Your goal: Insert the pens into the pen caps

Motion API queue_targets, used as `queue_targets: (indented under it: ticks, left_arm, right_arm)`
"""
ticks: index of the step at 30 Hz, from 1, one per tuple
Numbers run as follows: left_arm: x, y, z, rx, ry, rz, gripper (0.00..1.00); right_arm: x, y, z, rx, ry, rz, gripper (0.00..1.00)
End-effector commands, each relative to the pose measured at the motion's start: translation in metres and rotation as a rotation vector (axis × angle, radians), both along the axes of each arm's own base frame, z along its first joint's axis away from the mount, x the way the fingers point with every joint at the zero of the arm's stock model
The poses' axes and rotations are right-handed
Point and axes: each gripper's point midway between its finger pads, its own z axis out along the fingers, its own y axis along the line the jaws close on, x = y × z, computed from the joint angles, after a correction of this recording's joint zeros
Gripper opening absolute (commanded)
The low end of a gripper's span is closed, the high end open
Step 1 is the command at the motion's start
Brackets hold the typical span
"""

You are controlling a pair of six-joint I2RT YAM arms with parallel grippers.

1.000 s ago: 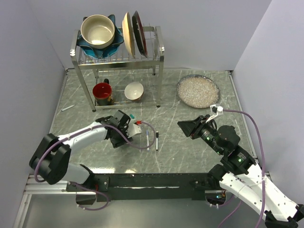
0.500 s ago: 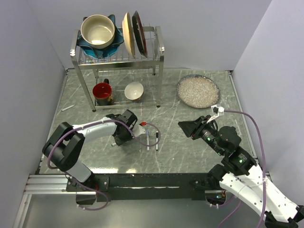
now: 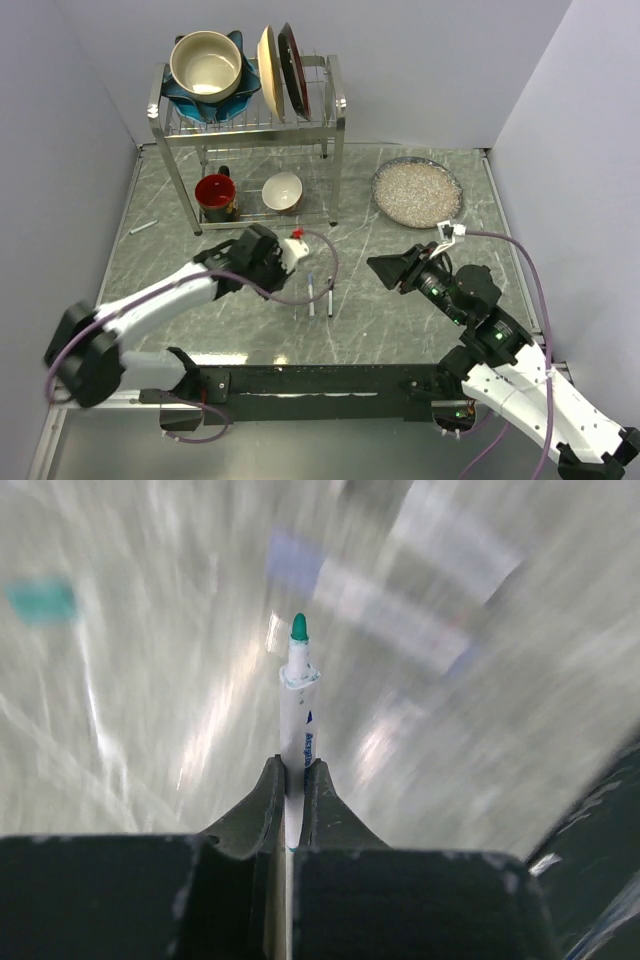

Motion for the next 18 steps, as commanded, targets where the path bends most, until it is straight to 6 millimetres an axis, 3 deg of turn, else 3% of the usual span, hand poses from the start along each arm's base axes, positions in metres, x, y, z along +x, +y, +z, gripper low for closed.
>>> queue_targets:
  ticks: [1, 3, 4, 7, 14, 18]
  left_arm:
    - [-0.018, -0.071, 0.097, -0.578, -0.077, -0.055, 0.01]
    - [-0.042, -0.079, 0.121, -0.749, -0.038, -0.104, 0.01]
    - [-0.044, -0.086, 0.145, -0.843, -0.084, -0.142, 0.01]
    - [-0.056, -0.088, 0.164, -0.941, -0.048, -0.162, 0.01]
    - [-0.052, -0.094, 0.165, -0.917, 0.05, -0.101, 0.01]
    - [-0.059, -0.097, 0.164, -0.942, 0.081, -0.132, 0.01]
  right_arm:
    - [-0.005, 0.027, 0.019, 0.104, -0.067, 0.129, 0.53]
    - [-0.01, 0.036, 0.028, 0.143, -0.093, 0.184, 0.54]
    - [-0.01, 0.041, 0.028, 0.147, -0.091, 0.199, 0.54]
    - [-0.011, 0.049, 0.036, 0.162, -0.115, 0.236, 0.55]
    - [-0.028, 0.08, 0.056, 0.125, -0.174, 0.308, 0.55]
    - [-0.024, 0.095, 0.051, 0.058, -0.146, 0.278, 0.54]
